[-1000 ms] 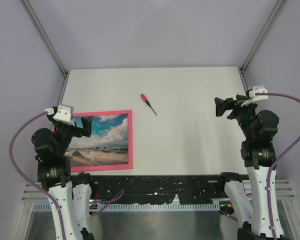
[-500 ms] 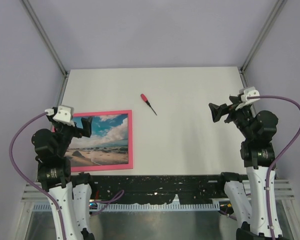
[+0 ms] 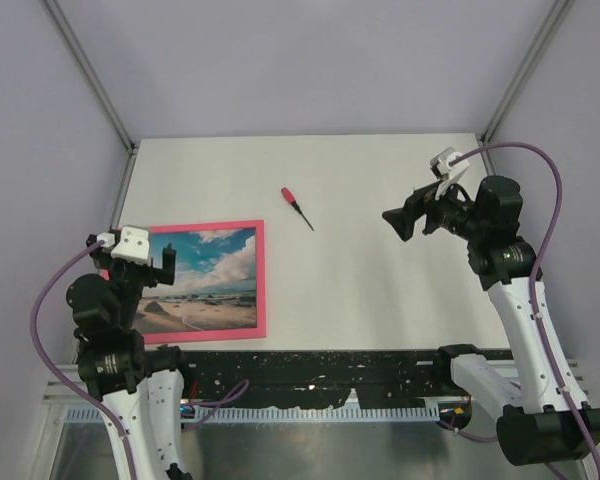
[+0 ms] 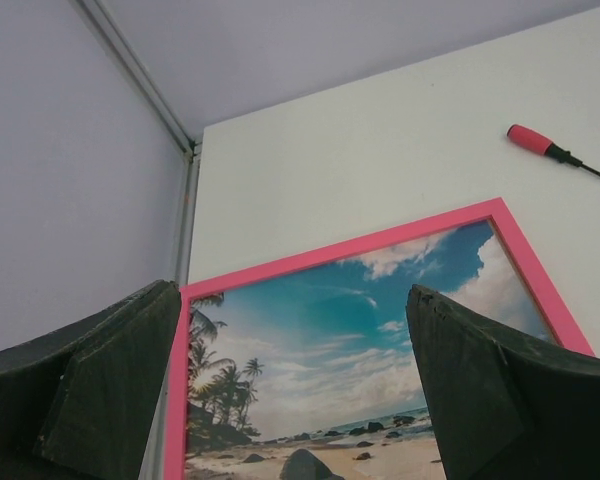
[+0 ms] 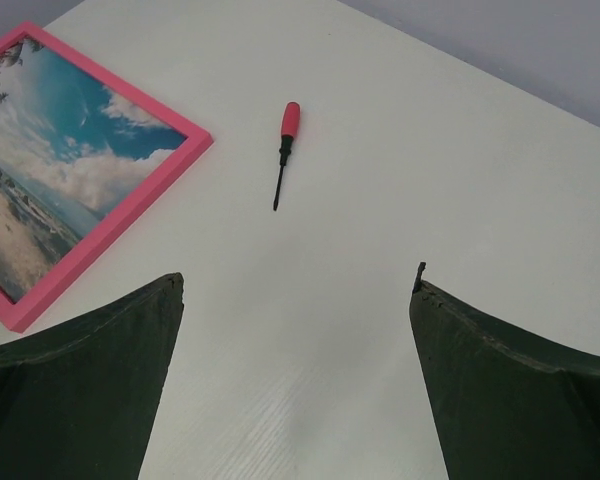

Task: Take the photo out of the frame
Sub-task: Move the screwdriver to the center of the board.

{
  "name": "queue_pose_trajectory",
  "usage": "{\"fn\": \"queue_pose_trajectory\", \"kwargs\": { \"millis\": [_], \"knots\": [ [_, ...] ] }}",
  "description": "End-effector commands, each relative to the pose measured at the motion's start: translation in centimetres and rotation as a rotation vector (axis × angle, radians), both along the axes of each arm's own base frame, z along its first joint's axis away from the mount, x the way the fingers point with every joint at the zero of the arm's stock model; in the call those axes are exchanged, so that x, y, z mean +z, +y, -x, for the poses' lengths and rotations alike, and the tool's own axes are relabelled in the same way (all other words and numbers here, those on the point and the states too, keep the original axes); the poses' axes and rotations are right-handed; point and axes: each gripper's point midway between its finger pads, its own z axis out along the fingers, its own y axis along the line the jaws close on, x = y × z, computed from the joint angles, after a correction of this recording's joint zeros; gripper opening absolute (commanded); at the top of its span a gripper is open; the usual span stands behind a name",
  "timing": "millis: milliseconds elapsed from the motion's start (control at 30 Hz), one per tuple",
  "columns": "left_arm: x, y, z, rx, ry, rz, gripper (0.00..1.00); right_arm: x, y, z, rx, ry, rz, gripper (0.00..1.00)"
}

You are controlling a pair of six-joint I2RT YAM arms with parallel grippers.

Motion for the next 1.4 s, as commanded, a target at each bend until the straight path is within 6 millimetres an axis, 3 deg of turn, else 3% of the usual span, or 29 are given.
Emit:
{"fn": "queue_pose_trajectory", "kwargs": {
  "millis": [0,67,200,300,600,667,700,733,767,800,833,900,1167,1367],
  "knots": [
    [-3.9,0.9,-0.4,0.055,0.076,0.062,1.00,1.9,0.4,-0.5,-0.014,-0.059,0.078,0.99],
    [-4.9,0.2,-0.6,0.014,0.108,0.061,1.00,1.2,0.6,-0.8,-0.018,-0.045,0.102,0.99],
    [-4.3,0.6,-0.3,0.047,0.112,0.078,1.00,-1.2,2.1,-1.7,0.008,0.002,0.141,0.99],
    [-5.2,-0.4,-0.2,-0.005,0.140,0.096,1.00,-2.6,5.0,-2.7,0.057,0.017,0.183,1.00],
    [-5.6,-0.3,-0.2,-0.005,0.101,0.094,1.00,-7.8,14.2,-9.5,0.126,0.138,0.362,1.00],
    [-5.7,-0.5,-0.1,-0.017,0.098,0.091,1.00,-8.3,15.9,-10.8,0.147,0.150,0.371,1.00],
    [-5.6,-0.5,-0.1,-0.015,0.094,0.089,1.00,-6.9,16.8,-11.6,0.148,0.123,0.354,1.00],
    [-5.6,-0.4,0.0,-0.012,0.091,0.087,1.00,-8.4,17.7,-12.4,0.156,0.151,0.368,1.00],
    [-5.7,-0.4,0.0,-0.011,0.091,0.089,1.00,-7.4,18.4,-13.2,0.155,0.132,0.349,1.00],
    [-5.7,-0.3,0.1,-0.009,0.087,0.090,1.00,-8.9,19.0,-14.1,0.158,0.161,0.358,1.00],
    [-5.7,-0.4,0.1,-0.015,0.085,0.094,1.00,-8.4,19.6,-15.0,0.151,0.152,0.345,1.00],
    [-5.7,-0.5,0.2,-0.023,0.081,0.095,1.00,-10.4,20.9,-16.8,0.151,0.185,0.350,0.96],
    [-6.0,-0.2,0.2,-0.018,0.090,0.103,1.00,-15.0,23.9,-20.4,0.158,0.253,0.335,0.86],
    [-6.1,0.0,0.2,-0.012,0.099,0.113,1.00,-19.1,24.7,-21.7,0.160,0.283,0.350,0.79]
  ]
}}
